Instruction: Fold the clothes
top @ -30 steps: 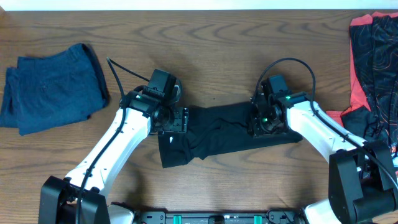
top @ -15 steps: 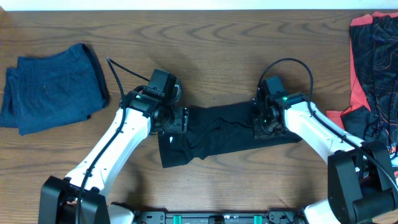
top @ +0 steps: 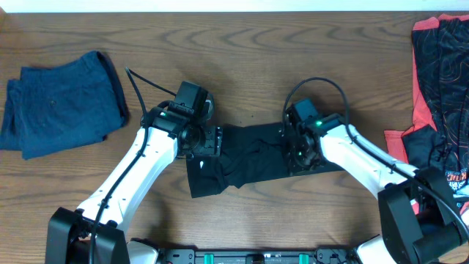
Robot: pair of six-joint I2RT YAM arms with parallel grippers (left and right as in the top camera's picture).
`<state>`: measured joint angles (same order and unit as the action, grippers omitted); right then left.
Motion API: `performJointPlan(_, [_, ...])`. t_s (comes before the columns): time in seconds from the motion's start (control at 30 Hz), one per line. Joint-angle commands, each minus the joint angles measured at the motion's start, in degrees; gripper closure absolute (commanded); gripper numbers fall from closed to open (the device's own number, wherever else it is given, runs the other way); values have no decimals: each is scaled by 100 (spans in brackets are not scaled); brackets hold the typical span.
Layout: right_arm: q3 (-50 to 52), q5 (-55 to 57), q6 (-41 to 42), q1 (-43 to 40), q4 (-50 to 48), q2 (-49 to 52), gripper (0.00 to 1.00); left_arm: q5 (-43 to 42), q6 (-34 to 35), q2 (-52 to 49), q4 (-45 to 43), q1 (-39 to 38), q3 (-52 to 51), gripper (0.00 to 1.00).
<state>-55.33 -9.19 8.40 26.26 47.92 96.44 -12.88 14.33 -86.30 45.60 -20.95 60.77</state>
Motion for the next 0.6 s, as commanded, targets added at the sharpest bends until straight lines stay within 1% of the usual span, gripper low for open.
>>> performJointPlan(0.0, [33,-61,-127,127,92,26,99,94,-57,-17,-4,2,-57,26])
performJointPlan(0.03, [33,13,-92,125,96,26,99,94,-57,-17,-7,2,-57,26])
performJointPlan(0.13, [33,308,138,114,94,26,94,94,-57,-17,-4,2,-57,26])
performJointPlan(0.23, [31,649,411,114,129,20,94,94,-57,-17,-2,2,-57,26])
performJointPlan(0.33, [-15,1023,715,114,133,-31,89,94,-59,-17,-4,2,-57,26])
performJointPlan(0.43, [-192,1370,835,111,127,-190,86,94,-59,-17,-4,2,-57,26])
performJointPlan(0.5, [-389,1735,841,111,98,-330,85,94,-59,-17,-2,2,-57,26])
performJointPlan(0.57, [-564,2304,1040,101,66,-446,84,94,-57,-17,-2,2,-57,26])
